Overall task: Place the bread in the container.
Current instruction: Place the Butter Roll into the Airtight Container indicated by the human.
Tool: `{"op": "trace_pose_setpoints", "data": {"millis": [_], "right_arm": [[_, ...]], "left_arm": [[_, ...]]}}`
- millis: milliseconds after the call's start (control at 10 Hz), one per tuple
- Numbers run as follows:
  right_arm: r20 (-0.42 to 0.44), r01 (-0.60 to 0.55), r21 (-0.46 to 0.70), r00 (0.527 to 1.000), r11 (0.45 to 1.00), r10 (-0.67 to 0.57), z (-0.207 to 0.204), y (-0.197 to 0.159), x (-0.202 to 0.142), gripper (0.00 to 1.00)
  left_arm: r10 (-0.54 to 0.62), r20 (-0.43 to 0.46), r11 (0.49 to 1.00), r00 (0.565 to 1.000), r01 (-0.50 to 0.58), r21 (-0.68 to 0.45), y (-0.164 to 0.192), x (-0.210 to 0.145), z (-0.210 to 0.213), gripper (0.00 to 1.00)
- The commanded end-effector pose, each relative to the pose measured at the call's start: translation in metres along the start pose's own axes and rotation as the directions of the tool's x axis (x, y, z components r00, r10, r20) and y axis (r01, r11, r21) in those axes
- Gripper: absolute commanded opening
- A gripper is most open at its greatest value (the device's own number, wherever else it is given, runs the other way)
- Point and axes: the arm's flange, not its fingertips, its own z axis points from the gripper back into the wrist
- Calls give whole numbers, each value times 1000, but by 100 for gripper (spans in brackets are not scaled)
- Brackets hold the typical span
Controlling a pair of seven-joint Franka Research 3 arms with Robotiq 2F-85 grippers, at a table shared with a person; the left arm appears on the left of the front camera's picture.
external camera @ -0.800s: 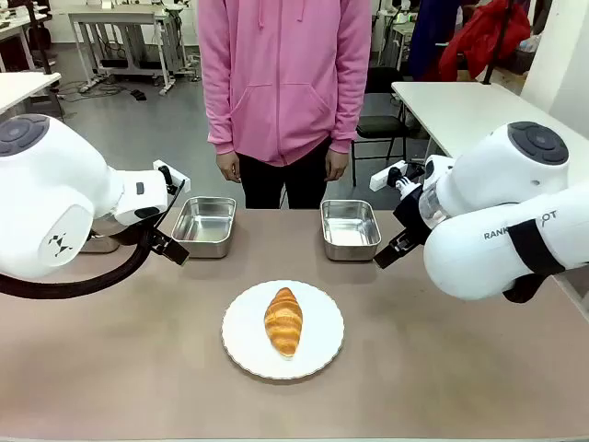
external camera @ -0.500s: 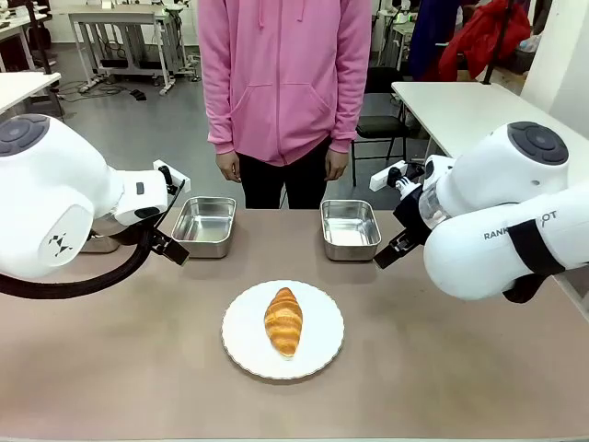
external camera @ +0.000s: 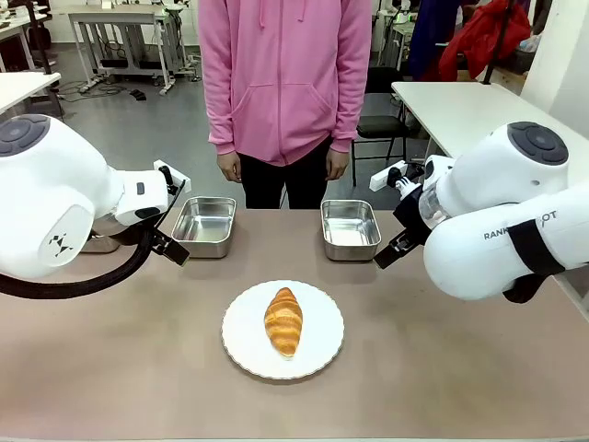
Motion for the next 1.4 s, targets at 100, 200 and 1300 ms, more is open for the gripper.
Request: {"op": "trace_pose_setpoints", "data": {"millis": [100,200,1300], "right_arm": [[0,0,0,1000,1000,0,0,0,0,100],[1,-18,5,1000,1000,18,21,-12,12,100],[275,105,163,950,981,-147,165,-227,-67,100]], "left_arm": [[0,0,1000,1000,0,0,0,0,0,100],[16,38,1000,999,-16,-5,21,5,24,100],[-73,128,941,989,110,-319,243,-76,190,100]]}}
